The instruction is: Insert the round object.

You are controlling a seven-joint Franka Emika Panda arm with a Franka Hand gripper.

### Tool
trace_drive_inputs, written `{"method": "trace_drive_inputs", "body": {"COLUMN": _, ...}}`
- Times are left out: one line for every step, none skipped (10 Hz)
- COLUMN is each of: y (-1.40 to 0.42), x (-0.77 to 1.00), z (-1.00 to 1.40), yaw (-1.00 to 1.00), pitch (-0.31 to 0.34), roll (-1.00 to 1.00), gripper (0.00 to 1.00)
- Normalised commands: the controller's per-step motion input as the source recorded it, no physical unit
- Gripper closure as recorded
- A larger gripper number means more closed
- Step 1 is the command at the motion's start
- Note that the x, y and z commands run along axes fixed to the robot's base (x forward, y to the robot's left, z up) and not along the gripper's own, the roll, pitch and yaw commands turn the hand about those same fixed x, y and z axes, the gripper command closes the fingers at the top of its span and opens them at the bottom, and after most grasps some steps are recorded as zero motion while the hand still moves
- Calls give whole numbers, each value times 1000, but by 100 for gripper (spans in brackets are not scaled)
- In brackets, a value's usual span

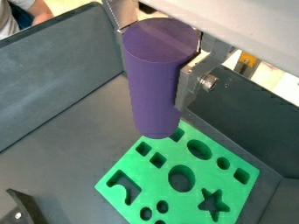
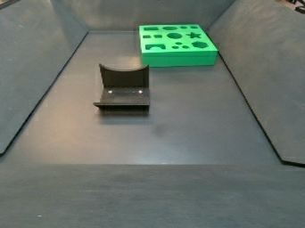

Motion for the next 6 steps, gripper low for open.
{"method": "trace_drive_inputs", "body": {"y": -117, "x": -369, "z": -997, "yaw": 17, "pitch": -183, "roll": 306, "gripper": 100}}
{"method": "trace_drive_inputs", "body": {"y": -143, "x": -371, "z": -1000, "yaw": 17, "pitch": -163, "roll": 271, "gripper": 100}}
{"method": "trace_drive_inputs", "body": {"y": -163, "x": -377, "z": -1000, "yaw": 9, "pitch": -189, "roll": 183, "gripper": 100}}
{"method": "trace_drive_inputs", "body": {"y": -49, "x": -329, "z": -1000, "yaw": 0, "pitch": -220, "roll": 0, "gripper": 100}}
{"method": "trace_drive_inputs", "body": {"y": 9, "x": -254, "z": -811, "yaw": 0, "pitch": 0, "roll": -377, "gripper": 100}}
{"method": "trace_drive_inputs", "body": {"y": 57, "x": -197, "z": -720, "yaw": 0, "pitch": 166, "roll": -394, "gripper": 100}}
